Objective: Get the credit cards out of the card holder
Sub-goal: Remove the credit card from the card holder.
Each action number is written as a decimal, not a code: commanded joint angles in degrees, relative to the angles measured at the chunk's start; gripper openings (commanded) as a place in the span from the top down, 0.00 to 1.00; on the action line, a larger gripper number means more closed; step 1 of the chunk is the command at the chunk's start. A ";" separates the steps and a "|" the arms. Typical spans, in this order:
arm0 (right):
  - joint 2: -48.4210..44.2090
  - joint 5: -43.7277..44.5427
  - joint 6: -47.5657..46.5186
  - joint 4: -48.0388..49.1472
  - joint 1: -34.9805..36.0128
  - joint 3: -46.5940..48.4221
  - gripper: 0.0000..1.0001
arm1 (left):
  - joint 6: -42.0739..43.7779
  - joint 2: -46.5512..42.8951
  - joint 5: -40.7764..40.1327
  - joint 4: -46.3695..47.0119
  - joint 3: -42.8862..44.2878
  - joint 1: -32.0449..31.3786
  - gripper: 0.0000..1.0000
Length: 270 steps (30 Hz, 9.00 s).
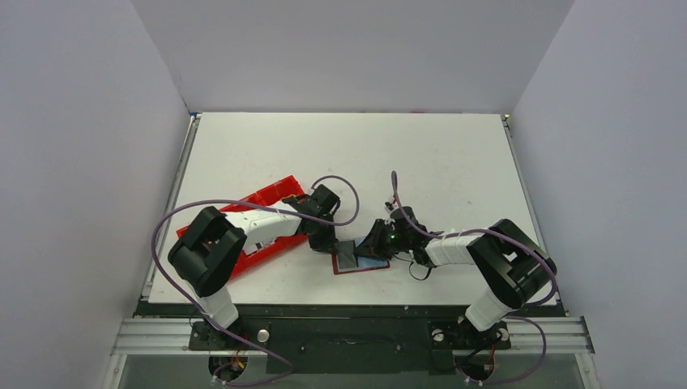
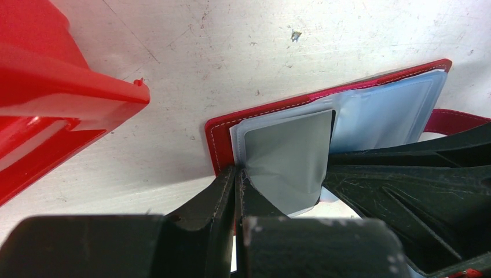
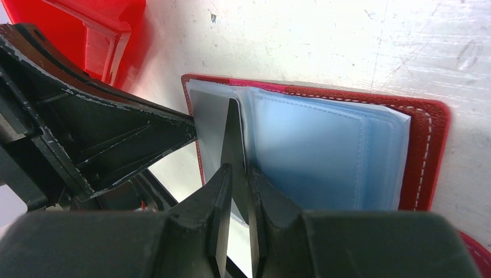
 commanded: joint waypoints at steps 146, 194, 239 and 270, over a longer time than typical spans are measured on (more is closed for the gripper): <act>-1.28 -1.75 2.46 12.20 1.06 -2.00 0.89 | 1.29 9.18 -2.49 3.13 -1.73 -0.65 1.00; -10.52 10.91 -8.42 -8.11 2.44 0.47 1.00 | 1.81 11.37 -3.76 1.55 -0.87 -0.65 1.00; -11.05 10.40 -9.23 -8.52 -1.14 -2.05 1.00 | 7.28 4.16 -6.67 -5.62 7.89 -1.02 0.91; -10.99 10.13 -8.86 -8.40 -1.19 -1.65 1.00 | 4.42 6.39 3.28 1.66 8.46 -3.46 1.00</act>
